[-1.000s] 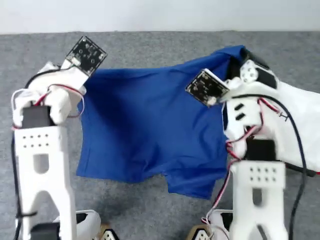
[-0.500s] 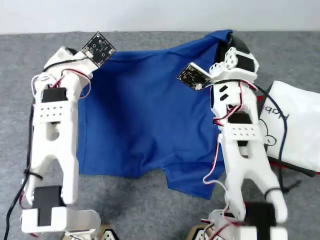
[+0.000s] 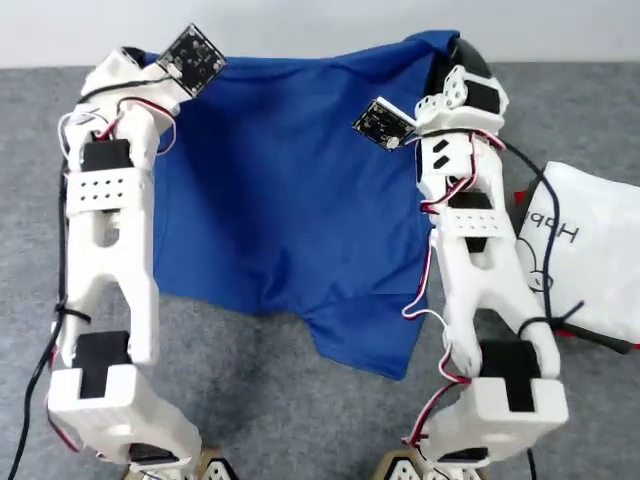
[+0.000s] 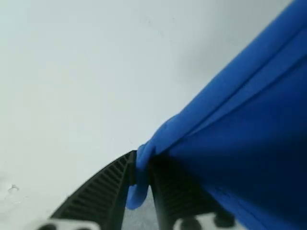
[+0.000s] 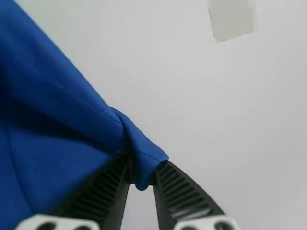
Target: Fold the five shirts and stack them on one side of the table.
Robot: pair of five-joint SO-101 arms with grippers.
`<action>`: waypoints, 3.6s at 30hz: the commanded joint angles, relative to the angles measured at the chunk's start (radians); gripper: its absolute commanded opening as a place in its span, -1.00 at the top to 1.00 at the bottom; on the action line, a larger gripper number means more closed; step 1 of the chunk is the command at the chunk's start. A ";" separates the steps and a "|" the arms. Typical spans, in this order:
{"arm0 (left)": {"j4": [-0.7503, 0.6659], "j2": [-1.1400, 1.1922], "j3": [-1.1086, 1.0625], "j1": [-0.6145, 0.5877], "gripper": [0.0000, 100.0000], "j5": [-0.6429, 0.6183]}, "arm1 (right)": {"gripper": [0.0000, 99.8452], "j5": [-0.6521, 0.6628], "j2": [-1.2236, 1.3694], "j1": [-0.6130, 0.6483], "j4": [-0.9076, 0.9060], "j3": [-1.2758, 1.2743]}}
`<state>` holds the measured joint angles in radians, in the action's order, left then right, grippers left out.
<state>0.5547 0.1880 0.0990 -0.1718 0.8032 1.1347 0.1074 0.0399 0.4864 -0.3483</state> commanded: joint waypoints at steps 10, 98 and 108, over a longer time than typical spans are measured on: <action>0.098 0.146 0.051 -0.017 0.97 0.012 | 0.98 0.009 -0.104 -0.007 -0.479 0.063; 0.853 0.431 0.481 -0.051 0.97 -0.376 | 0.98 -0.532 0.019 0.147 -1.337 0.170; 0.703 0.588 0.481 -0.020 0.97 -0.387 | 0.98 -0.603 0.352 0.077 -1.380 0.476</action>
<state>1.3065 0.7649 0.5731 -0.1964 0.4273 0.5485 0.4112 0.1626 -0.8654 0.0092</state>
